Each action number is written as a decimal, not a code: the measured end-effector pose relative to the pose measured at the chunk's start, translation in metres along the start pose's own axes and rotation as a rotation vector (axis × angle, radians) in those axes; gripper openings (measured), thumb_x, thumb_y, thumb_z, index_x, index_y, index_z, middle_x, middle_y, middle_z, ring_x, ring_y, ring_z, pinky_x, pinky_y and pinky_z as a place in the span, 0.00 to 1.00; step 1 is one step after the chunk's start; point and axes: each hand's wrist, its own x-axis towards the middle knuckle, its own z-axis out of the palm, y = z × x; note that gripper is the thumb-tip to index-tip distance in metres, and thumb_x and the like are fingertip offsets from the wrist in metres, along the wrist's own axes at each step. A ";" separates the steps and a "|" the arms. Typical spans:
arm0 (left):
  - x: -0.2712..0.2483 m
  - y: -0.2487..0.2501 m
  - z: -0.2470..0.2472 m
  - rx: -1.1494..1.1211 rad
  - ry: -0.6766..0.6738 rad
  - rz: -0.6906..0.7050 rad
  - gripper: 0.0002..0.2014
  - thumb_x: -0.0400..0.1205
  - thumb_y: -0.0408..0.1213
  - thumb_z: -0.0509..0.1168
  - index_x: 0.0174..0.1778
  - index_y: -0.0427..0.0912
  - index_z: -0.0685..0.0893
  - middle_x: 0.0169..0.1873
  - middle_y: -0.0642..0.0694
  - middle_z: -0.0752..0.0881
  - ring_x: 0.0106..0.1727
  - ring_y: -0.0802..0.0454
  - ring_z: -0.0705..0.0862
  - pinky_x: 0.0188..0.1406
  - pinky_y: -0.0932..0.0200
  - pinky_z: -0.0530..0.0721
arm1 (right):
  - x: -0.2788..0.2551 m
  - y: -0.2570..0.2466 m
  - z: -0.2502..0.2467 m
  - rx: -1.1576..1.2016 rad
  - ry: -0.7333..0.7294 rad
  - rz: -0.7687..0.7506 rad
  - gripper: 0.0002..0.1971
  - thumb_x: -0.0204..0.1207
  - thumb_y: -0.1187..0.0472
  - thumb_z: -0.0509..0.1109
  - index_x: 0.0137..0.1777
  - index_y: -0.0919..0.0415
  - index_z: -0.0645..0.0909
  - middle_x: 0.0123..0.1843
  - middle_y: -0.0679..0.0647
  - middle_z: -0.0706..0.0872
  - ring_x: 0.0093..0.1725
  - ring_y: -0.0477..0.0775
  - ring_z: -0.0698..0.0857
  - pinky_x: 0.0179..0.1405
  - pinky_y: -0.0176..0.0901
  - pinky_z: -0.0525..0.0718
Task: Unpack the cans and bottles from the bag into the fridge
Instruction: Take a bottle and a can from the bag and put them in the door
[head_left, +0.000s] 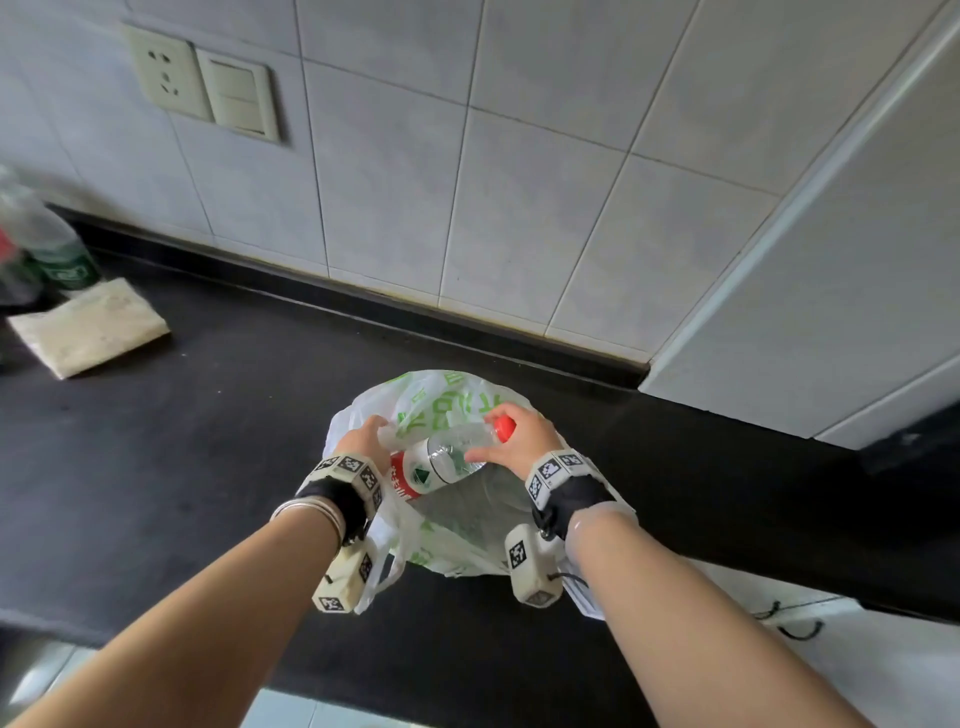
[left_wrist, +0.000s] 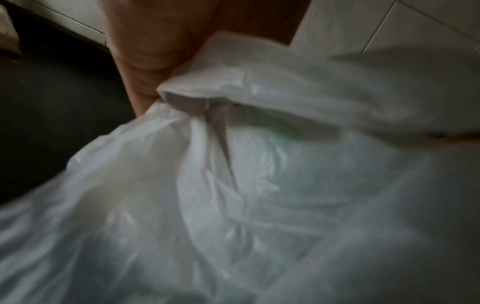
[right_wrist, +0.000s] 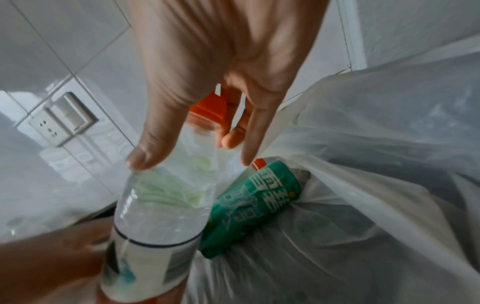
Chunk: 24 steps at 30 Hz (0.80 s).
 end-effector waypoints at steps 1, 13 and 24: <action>-0.001 0.001 -0.001 0.001 -0.003 -0.001 0.23 0.81 0.37 0.58 0.74 0.53 0.67 0.60 0.39 0.80 0.58 0.41 0.82 0.61 0.50 0.81 | 0.001 -0.002 0.000 0.046 0.028 -0.003 0.27 0.60 0.52 0.84 0.59 0.55 0.81 0.51 0.45 0.83 0.51 0.47 0.82 0.50 0.34 0.75; -0.020 0.016 -0.016 -0.051 -0.114 0.216 0.40 0.72 0.35 0.71 0.79 0.56 0.60 0.72 0.39 0.65 0.73 0.40 0.68 0.72 0.50 0.72 | 0.021 -0.038 0.018 0.304 0.139 -0.134 0.17 0.66 0.58 0.81 0.54 0.52 0.82 0.47 0.47 0.83 0.49 0.56 0.85 0.51 0.56 0.88; -0.013 0.031 -0.017 -0.155 0.066 0.155 0.46 0.64 0.49 0.79 0.76 0.43 0.67 0.72 0.41 0.65 0.71 0.42 0.70 0.72 0.49 0.74 | 0.016 -0.025 0.000 0.211 -0.004 0.122 0.26 0.80 0.40 0.59 0.31 0.58 0.83 0.37 0.57 0.90 0.38 0.54 0.89 0.53 0.48 0.87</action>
